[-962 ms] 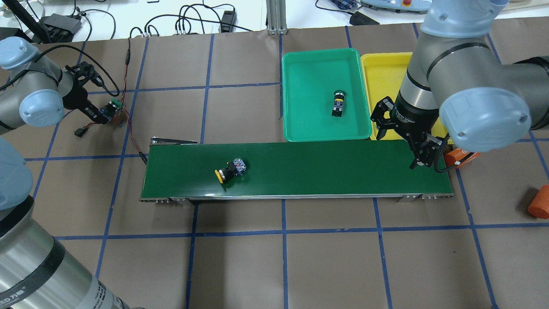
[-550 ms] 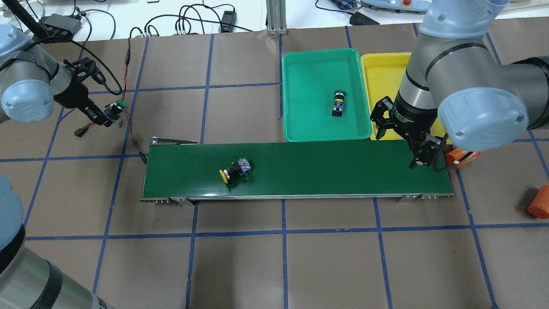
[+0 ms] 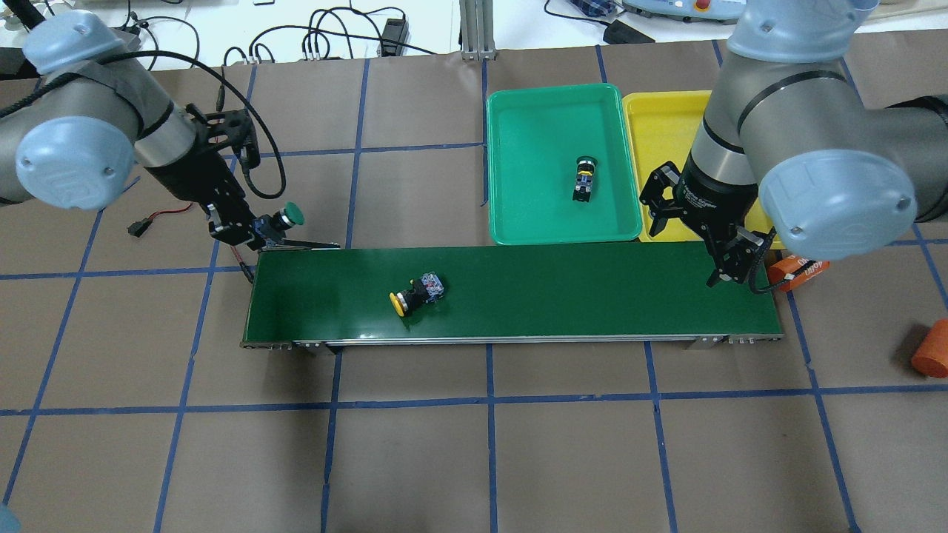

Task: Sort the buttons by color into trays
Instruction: 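Grasp a green-capped button with the left gripper and carry it onto the belt, then open the left gripper on the belt and raise it away while the right gripper lowers, then grasp the yellow button on the belt with the right gripper, then carry the yellow button into the yellow tray and open the right gripper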

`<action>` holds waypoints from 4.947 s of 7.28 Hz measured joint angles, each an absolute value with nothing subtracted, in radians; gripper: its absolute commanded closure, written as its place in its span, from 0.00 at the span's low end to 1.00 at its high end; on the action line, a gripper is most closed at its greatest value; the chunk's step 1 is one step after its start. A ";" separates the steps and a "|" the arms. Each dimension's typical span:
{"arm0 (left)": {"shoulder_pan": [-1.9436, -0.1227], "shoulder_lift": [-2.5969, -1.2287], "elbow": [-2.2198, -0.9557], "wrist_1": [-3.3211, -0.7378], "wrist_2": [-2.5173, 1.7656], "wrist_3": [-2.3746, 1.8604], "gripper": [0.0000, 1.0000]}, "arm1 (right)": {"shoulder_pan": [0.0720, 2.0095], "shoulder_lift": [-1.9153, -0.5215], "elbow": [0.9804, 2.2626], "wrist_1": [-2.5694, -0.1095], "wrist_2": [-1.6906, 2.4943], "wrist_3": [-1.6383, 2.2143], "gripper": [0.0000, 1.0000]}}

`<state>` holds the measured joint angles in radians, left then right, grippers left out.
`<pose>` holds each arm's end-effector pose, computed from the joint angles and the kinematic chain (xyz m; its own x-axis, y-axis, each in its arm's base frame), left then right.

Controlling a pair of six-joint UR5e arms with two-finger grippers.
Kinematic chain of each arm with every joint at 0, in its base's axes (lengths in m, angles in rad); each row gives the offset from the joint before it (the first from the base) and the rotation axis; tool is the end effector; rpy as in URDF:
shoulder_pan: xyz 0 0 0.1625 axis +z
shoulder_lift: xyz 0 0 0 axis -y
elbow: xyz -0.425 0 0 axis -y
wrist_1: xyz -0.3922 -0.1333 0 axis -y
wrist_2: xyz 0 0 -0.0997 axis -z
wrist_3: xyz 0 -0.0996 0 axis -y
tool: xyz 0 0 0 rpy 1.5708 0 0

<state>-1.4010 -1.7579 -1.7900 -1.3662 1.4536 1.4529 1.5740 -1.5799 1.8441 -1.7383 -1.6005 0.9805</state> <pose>-0.0555 -0.5342 0.3082 -0.2791 0.9365 0.2124 0.9487 0.3032 -0.0902 0.1318 -0.4639 0.3763 -0.5590 0.8235 0.0967 0.8286 0.5590 0.0292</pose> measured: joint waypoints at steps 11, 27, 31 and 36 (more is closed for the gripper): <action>-1.597 -1.613 -1.599 -1.494 1.455 0.797 0.00 | 1.622 -1.561 1.866 -1.788 -1.533 1.138 0.00; -1.579 -1.649 -1.455 -1.519 1.563 -0.003 0.00 | 1.861 -1.386 1.937 -2.197 -1.526 1.350 0.00; -1.577 -1.637 -1.468 -1.517 1.564 -0.003 0.00 | 1.881 -1.356 1.945 -2.235 -1.522 1.372 0.00; -1.577 -1.629 -1.471 -1.517 1.570 -0.003 0.00 | 1.897 -1.303 1.942 -2.242 -1.529 1.371 0.41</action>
<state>-1.5772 -1.6287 -1.4710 -1.5171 1.5704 -0.0031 1.8966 -1.3027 1.9419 -2.2418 -1.5295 1.3712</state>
